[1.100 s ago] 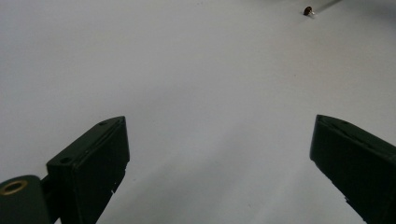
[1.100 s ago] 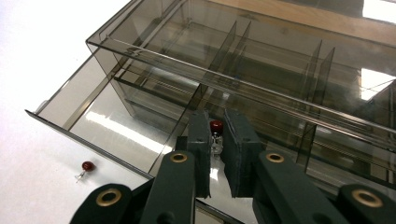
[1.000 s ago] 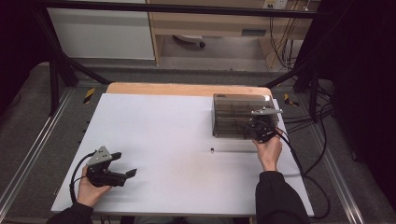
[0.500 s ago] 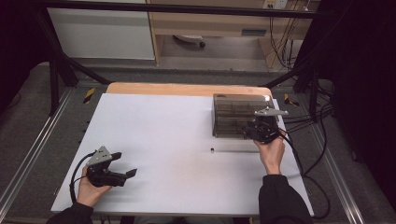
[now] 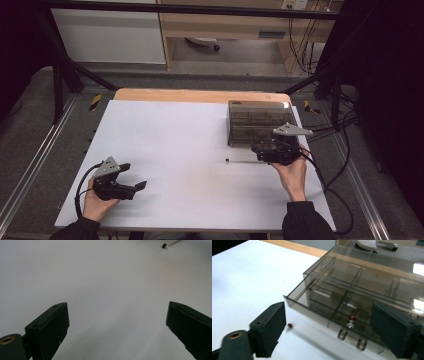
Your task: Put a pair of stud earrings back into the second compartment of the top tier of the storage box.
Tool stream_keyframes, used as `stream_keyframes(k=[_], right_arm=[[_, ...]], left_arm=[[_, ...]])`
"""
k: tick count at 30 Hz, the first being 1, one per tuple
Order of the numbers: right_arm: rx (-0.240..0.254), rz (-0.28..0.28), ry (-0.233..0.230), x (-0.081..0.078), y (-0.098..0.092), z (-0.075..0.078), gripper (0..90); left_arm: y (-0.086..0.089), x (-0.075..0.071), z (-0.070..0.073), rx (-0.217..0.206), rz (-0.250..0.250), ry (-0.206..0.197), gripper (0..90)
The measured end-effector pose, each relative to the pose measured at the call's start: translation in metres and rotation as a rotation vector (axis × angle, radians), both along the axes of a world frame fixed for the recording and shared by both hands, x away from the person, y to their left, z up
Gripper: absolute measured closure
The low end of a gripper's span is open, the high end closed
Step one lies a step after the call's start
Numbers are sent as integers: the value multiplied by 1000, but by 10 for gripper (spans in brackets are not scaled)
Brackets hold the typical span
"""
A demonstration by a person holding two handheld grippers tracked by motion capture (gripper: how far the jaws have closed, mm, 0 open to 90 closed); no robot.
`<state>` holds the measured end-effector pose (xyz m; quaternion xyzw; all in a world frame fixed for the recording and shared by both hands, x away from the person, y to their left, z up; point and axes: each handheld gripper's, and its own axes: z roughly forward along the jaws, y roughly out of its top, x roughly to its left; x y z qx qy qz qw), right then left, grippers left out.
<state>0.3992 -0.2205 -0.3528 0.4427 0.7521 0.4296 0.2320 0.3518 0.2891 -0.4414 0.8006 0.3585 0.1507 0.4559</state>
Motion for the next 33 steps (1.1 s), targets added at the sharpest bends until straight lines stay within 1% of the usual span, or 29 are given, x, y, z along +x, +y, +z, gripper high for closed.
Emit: stream_keyframes(k=[2, 6, 9, 14, 17, 24, 27, 33], right_arm=[[10, 3, 7, -5, 2, -2, 95], [6, 12, 32, -12, 5, -9, 43], [6, 14, 33, -16, 8, -15, 27], [0, 29, 51, -21, 14, -25, 12], [6, 44, 62, -23, 19, -31, 10], [-1, 74, 99, -21, 31, -47, 7], [-6, 83, 124, -20, 38, -54, 9], [3, 92, 142, -15, 49, -67, 26]], left_arm=[[0, 0, 0, -1, 0, 0, 43], [0, 0, 0, -2, 0, 0, 43], [0, 0, 0, -2, 0, 0, 43], [0, 0, 0, -2, 0, 1, 43], [0, 0, 0, -2, 0, 1, 43], [0, 0, 0, -1, 1, 0, 43], [0, 0, 0, -1, 1, 0, 43], [0, 0, 0, -2, 0, 0, 43]])
